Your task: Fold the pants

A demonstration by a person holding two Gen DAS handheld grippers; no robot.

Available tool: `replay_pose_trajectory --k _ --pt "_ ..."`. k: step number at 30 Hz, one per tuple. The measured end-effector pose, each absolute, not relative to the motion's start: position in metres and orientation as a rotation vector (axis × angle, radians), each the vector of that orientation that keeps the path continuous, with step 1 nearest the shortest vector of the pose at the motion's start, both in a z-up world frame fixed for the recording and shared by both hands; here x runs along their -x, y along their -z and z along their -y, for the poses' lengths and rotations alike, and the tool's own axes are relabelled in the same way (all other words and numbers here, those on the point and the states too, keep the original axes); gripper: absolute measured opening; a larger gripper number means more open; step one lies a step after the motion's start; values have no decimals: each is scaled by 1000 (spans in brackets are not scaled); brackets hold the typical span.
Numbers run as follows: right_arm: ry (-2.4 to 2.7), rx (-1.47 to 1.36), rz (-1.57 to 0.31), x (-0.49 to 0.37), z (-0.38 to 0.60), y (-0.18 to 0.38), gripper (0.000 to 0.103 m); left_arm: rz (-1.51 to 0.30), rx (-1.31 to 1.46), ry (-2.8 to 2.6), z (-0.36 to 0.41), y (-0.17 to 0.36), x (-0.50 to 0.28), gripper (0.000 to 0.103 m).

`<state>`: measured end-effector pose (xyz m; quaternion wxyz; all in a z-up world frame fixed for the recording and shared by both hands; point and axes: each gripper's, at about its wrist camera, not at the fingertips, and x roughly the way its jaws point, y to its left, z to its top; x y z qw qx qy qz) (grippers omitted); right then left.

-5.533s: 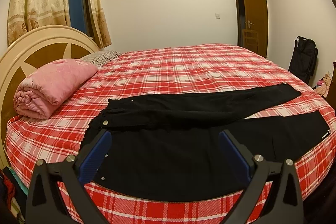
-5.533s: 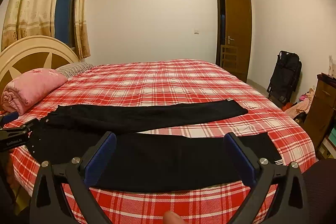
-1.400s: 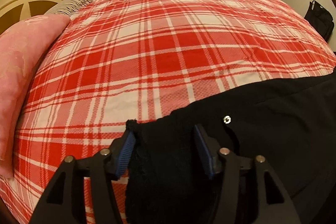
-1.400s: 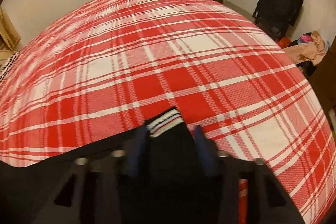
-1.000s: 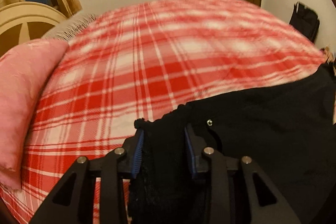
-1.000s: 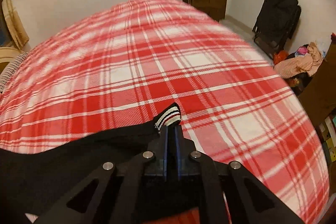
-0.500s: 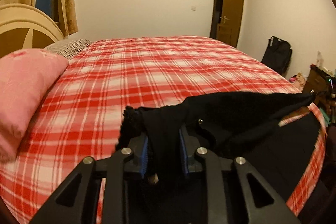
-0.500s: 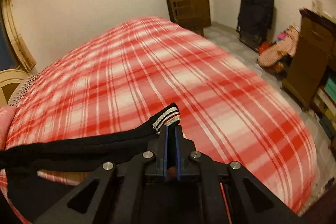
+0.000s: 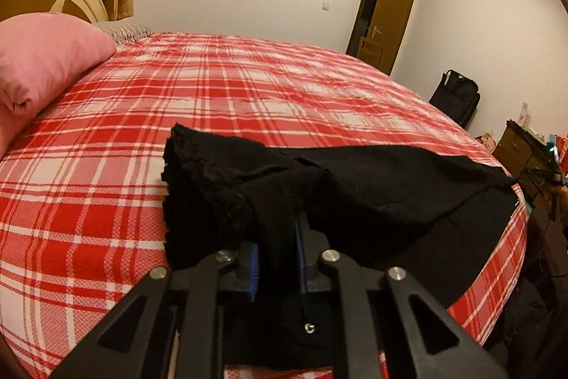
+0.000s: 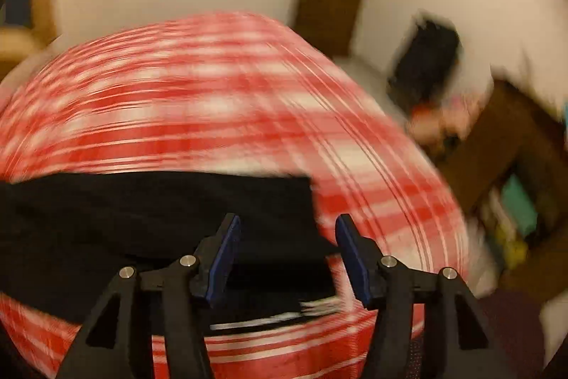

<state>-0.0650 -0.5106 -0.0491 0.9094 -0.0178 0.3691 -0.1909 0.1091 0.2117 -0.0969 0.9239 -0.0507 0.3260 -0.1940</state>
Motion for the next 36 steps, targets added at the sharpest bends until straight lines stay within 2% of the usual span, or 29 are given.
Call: replay_pose_trajectory --k 3,5,9,12,16,18,19,20,21,26,33,36 --pt "191 205 -710 38 421 41 57 -655 90 401 -209 94 -108 16" --pt "71 331 -689 16 358 55 57 -647 88 405 -210 91 -107 16" --pt "-159 552 -715 -21 243 113 57 -643 87 408 -212 90 -103 16" --pt "-194 668 -701 -42 202 141 57 -649 93 411 -212 91 -104 15" --pt "-167 711 -714 -70 188 150 57 -648 105 425 -214 88 -104 14" --pt "-165 702 -712 -82 191 149 53 -642 117 438 -215 84 -104 14" --pt "-175 694 -717 -86 188 148 42 -640 124 445 -216 83 -105 13" --pt "-196 682 -731 -90 189 148 18 -637 132 451 -216 81 -106 13" --pt "-199 680 -741 -89 187 149 6 -634 135 455 -215 79 -107 13" --pt "-210 636 -744 -84 185 138 3 -623 137 477 -211 70 -109 11" --pt "-269 623 -708 -35 187 96 3 -588 135 494 -224 54 -89 9" --pt "-301 633 -724 -17 185 99 3 -592 147 499 -232 57 -75 9"
